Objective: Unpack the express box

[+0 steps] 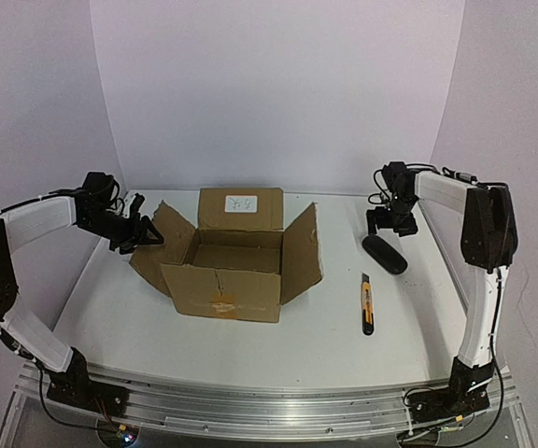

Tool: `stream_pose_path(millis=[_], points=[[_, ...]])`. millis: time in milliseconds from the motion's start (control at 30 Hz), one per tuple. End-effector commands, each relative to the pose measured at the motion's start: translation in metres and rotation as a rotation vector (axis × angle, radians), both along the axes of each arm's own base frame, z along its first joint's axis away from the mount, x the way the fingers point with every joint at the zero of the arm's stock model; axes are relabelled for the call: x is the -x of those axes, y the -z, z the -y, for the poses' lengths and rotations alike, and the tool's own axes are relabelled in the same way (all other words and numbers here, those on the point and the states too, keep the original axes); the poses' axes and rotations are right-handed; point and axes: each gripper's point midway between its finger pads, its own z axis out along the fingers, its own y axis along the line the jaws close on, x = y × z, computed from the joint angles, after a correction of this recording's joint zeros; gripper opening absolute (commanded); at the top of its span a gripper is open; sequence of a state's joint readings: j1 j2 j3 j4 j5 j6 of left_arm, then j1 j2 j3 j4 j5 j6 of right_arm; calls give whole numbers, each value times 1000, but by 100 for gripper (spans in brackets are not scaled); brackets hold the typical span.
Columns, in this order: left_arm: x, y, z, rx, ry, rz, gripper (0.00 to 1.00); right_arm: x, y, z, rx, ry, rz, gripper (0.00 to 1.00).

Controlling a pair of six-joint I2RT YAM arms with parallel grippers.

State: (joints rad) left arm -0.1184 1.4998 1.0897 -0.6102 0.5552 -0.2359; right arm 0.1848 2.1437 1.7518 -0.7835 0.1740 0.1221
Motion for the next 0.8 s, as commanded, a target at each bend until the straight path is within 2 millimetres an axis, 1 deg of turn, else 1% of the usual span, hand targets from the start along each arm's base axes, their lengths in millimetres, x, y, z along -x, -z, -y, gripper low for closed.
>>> stream_pose_path(millis=[0, 100, 133, 200, 300, 333, 433, 500, 600, 633, 700, 767], points=[[-2, -20, 0, 8, 6, 60, 56, 7, -43, -1, -47, 19, 42, 98], [-2, -20, -1, 7, 4, 68, 56, 21, -20, 4, -85, 49, -29, 98], [-2, -22, -1, 6, 3, 73, 56, 24, -15, 9, -91, 65, -45, 98], [-4, -27, -1, 2, 9, 90, 56, 22, -13, 25, -99, 119, -46, 97], [-9, -39, -3, -18, 20, 139, 56, 14, -17, 58, -141, 233, -26, 86], [-11, -43, -3, -26, 23, 158, 56, 12, -16, 63, -156, 246, -24, 82], [-15, -58, -5, -47, 35, 214, 59, 10, -5, 57, -193, 230, -50, 64], [-17, -74, -6, -55, 44, 269, 61, 15, 6, 55, -208, 242, -83, 53], [-19, -97, -8, -74, 49, 345, 65, 26, 27, 60, -180, 282, -132, 39], [-20, -104, -9, -85, 51, 373, 67, 31, 34, 63, -161, 292, -150, 35], [-23, -115, -13, -117, 44, 420, 69, 38, 46, 64, -150, 298, -180, 31], [-28, -121, -18, -151, 30, 455, 71, 43, 51, 63, -154, 298, -198, 28]])
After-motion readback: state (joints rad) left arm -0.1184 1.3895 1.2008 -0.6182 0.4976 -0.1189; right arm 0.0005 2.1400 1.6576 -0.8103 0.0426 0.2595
